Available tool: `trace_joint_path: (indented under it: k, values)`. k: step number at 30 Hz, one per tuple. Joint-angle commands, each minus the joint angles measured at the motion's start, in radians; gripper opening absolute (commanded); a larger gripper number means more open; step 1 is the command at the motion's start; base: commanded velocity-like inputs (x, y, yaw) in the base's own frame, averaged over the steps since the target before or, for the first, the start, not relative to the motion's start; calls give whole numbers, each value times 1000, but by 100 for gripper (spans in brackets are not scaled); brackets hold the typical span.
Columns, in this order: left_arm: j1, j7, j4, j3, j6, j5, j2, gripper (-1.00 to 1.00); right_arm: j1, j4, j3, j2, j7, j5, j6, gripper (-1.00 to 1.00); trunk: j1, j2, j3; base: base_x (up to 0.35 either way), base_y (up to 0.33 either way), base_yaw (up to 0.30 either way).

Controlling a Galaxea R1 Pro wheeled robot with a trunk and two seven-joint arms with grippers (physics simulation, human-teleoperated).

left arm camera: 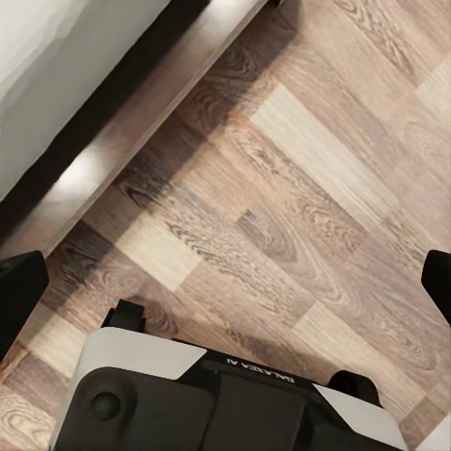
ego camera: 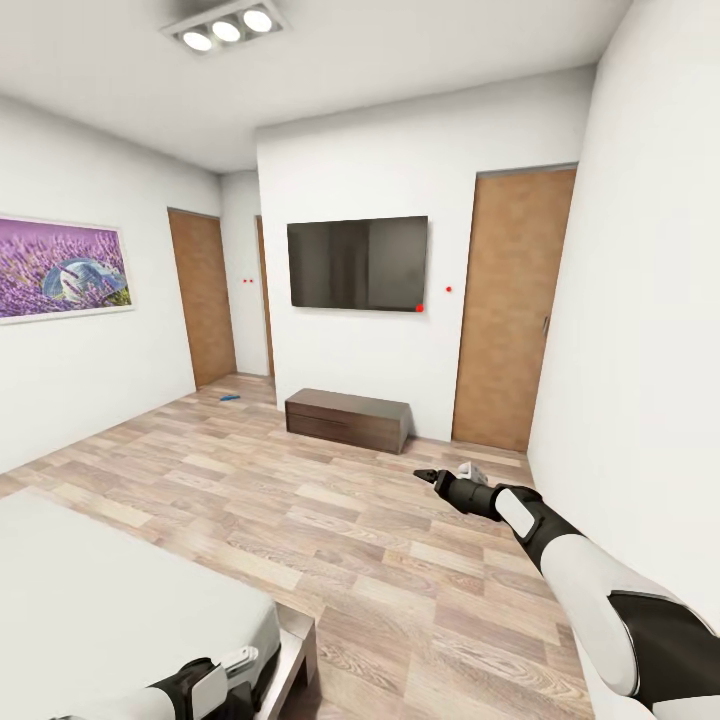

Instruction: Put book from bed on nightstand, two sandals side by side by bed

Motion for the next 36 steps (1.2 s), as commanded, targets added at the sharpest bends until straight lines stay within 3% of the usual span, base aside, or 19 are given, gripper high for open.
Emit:
trace_joint_path:
  k: [1, 21, 36]
  values:
    - [-1, 2, 1, -8, 2, 11, 0, 100, 0, -1, -8, 0, 1, 0, 9, 100, 0, -1, 0, 0, 0, 0]
    - [-1, 2, 1, -7, 2, 11, -1, 100, 0, -1, -8, 0, 1, 1, 8, 100, 0, -1, 0, 0, 0, -182]
    - [-1, 2, 1, -7, 2, 11, -1, 100, 0, -1, -8, 0, 1, 1, 8, 100, 0, -1, 0, 0, 0, -27]
